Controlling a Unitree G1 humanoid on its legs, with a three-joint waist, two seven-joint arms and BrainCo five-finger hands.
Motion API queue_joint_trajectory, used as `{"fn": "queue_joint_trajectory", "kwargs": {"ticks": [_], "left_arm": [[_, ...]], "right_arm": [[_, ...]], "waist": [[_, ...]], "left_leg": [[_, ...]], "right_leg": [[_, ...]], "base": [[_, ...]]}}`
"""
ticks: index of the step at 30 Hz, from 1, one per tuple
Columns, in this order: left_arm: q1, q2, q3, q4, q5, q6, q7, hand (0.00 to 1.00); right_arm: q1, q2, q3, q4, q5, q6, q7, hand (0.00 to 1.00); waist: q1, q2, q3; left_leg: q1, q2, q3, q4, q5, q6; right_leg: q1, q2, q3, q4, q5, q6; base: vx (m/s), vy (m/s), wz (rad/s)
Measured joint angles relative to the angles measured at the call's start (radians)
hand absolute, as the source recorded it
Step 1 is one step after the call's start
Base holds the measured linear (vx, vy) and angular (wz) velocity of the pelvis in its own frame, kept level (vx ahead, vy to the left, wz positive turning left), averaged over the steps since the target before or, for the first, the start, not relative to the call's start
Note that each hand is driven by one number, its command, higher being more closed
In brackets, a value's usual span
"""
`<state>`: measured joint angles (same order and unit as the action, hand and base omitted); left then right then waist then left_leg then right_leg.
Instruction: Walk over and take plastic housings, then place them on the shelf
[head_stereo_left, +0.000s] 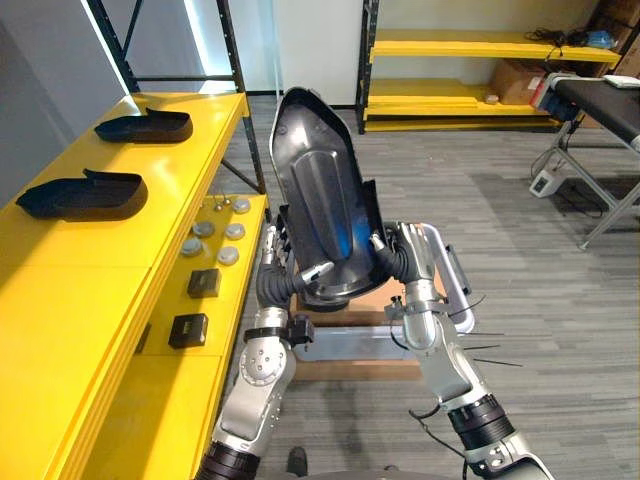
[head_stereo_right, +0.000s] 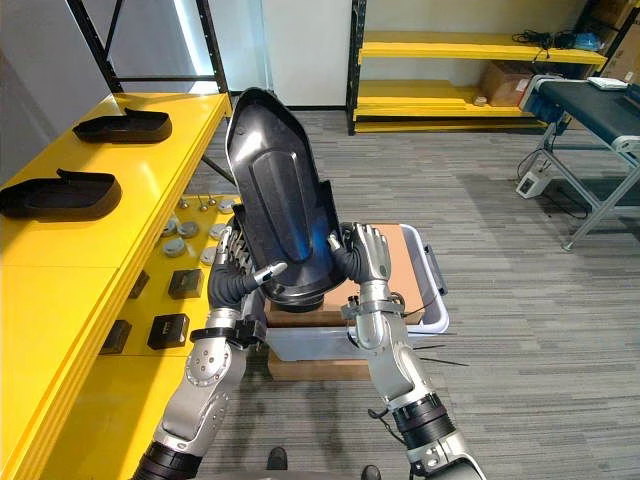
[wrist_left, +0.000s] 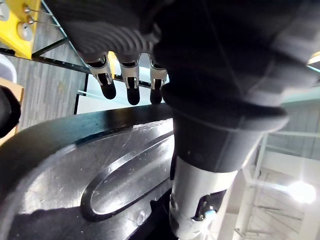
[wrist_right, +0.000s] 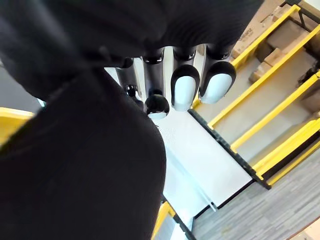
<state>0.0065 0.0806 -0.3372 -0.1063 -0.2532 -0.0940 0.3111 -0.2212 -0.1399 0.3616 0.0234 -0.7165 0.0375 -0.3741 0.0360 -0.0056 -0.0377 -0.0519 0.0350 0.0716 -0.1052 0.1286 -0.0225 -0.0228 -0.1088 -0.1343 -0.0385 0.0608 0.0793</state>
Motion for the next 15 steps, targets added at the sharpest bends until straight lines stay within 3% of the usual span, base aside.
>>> {"fn": "queue_joint_trajectory", "kwargs": {"ticks": [8, 9, 15], "left_arm": [[0.0, 0.045, -0.011, 0.043, -0.093, 0.008, 0.002, 1.0], [0.0, 0.052, -0.01, 0.043, -0.108, 0.008, 0.007, 1.0], [0.0, 0.077, -0.004, 0.044, -0.128, 0.007, 0.046, 1.0]], "right_arm": [[0.01, -0.034, 0.071, -0.01, -0.001, -0.01, -0.05, 1.0], [0.01, -0.043, 0.087, -0.012, -0.001, -0.012, -0.063, 0.0], [0.014, -0.08, 0.149, -0.054, 0.015, -0.015, -0.059, 0.0]], "waist": [[0.004, -0.006, -0.023], [0.004, -0.007, -0.025], [0.004, -0.008, -0.029]], "left_leg": [[0.0, 0.0, 0.0, 0.0, 0.0, 0.0], [0.0, 0.0, 0.0, 0.0, 0.0, 0.0], [0.0, 0.0, -0.001, 0.0, 0.0, 0.0]], "right_leg": [[0.0, 0.0, 0.0, 0.0, 0.0, 0.0], [0.0, 0.0, 0.0, 0.0, 0.0, 0.0], [0.0, 0.001, 0.001, 0.001, -0.001, 0.001]], "base": [[0.0, 0.0, 0.0], [0.0, 0.0, 0.0], [0.0, 0.0, 0.0]]}}
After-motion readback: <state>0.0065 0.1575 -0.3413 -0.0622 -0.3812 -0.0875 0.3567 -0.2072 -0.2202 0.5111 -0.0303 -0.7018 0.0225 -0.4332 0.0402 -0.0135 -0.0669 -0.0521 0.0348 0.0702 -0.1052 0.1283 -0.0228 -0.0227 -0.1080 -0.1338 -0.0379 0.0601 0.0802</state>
